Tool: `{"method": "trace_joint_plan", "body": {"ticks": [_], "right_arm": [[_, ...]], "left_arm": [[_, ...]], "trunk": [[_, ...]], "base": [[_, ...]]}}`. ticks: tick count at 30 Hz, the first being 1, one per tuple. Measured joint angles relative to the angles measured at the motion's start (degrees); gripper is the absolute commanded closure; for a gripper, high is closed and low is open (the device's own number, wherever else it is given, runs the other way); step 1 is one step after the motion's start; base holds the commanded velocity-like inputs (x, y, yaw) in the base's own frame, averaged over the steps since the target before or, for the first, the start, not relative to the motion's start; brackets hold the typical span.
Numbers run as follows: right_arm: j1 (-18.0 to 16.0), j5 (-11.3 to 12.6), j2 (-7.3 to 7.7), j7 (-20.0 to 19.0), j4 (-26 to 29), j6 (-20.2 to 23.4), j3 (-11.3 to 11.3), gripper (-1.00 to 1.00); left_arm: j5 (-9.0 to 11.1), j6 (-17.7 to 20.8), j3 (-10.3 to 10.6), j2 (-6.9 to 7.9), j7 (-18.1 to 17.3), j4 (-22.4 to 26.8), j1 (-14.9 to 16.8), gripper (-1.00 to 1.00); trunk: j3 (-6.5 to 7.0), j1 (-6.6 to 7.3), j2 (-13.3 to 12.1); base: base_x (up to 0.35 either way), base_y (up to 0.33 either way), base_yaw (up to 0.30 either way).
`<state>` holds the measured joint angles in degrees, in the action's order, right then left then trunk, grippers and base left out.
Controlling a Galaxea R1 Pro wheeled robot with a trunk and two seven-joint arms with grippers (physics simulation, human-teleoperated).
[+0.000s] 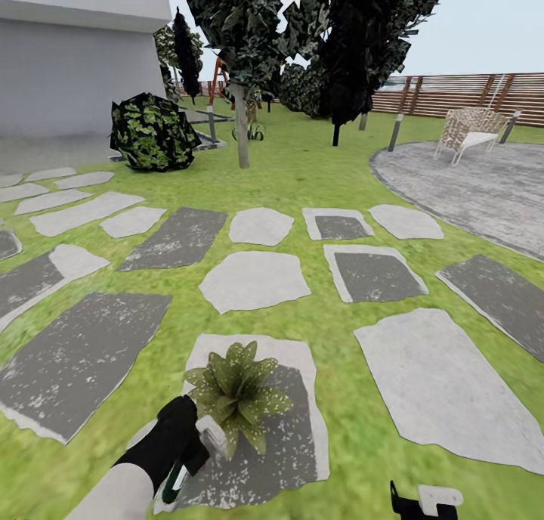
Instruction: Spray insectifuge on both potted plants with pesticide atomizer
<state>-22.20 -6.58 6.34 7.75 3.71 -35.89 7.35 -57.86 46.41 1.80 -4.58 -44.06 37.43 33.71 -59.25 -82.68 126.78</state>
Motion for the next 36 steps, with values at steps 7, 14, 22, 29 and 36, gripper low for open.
{"method": "trace_joint_plan", "body": {"ticks": [7,14,22,29,36], "right_arm": [[0.0,0.0,0.08,0.0,0.0,0.0,0.0,-1.00],[0.0,0.0,0.17,0.0,0.0,0.0,0.0,-1.00],[0.0,0.0,0.17,0.0,0.0,0.0,0.0,-1.00],[0.0,0.0,0.17,0.0,0.0,0.0,0.0,-1.00],[0.0,0.0,0.17,0.0,0.0,0.0,0.0,-1.00]], "left_arm": [[-9.1,0.0,0.1,1.30,-16.3,-0.2,10.9,1.00],[-21.0,-0.2,0.1,0.99,-30.9,0.3,14.8,1.00],[-26.2,-0.1,1.8,0.46,-31.6,0.2,14.3,1.00],[-26.2,-0.1,2.3,-0.01,-31.6,0.2,14.5,1.00],[-26.6,0.0,2.5,-0.68,-31.6,0.3,15.2,1.00]], "trunk": [[0.01,0.00,0.0],[0.00,0.00,0.0],[-0.01,0.01,0.0],[0.00,0.03,0.0],[-0.01,0.00,0.0]], "base": [[0.000,0.000,0.000],[0.000,0.000,0.000],[0.030,0.000,0.000],[0.283,0.000,0.000],[0.030,0.000,0.000]]}}
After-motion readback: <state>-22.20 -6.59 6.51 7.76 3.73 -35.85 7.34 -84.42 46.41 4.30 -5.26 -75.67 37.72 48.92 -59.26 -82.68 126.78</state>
